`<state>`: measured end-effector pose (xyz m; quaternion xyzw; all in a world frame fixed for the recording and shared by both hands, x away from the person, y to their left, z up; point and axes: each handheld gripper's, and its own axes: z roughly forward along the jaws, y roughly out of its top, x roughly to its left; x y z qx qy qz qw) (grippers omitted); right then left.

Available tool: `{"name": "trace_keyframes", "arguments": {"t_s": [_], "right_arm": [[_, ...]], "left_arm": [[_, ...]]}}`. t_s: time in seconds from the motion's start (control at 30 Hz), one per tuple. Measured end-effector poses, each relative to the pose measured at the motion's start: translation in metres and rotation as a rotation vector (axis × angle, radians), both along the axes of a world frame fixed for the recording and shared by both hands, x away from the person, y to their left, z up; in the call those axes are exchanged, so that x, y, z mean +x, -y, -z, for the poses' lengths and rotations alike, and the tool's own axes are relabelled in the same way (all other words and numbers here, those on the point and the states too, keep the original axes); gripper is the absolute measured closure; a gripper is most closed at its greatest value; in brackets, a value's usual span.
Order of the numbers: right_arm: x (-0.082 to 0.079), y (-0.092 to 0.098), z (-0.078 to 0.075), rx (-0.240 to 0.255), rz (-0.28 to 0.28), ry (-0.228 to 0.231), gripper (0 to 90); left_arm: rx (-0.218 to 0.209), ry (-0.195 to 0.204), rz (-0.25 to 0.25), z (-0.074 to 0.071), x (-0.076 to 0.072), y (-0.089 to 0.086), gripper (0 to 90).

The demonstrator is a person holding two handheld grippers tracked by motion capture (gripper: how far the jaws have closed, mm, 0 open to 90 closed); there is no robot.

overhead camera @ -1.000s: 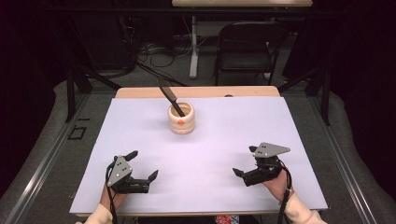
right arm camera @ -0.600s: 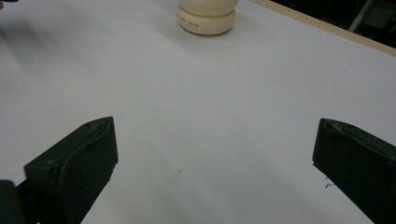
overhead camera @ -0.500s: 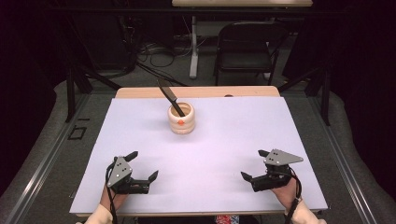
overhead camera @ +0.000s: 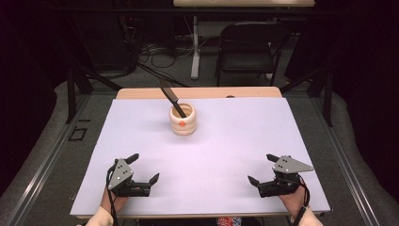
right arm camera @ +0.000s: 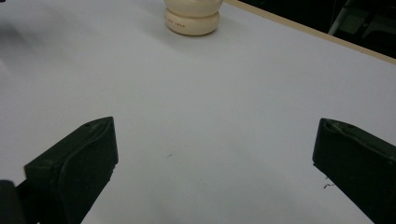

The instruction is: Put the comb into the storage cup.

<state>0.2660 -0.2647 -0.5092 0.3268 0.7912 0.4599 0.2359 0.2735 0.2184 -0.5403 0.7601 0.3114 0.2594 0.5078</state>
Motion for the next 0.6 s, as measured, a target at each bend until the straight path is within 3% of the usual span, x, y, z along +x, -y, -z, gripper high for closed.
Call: {"name": "trace_keyframes", "arguments": {"t_s": [0.2,0.6], "right_arm": [[-0.0046,0.0008,-0.0002,0.002,0.014,0.031,0.0],[-0.0015,0.0022,0.0011,0.006,0.019,0.041,0.0]], "left_arm": [[-0.002,-0.005,0.006,0.0002,-0.0008,0.0007,0.2],[-0.001,-0.006,0.003,0.0006,0.0006,-0.0003,0.2]]}}
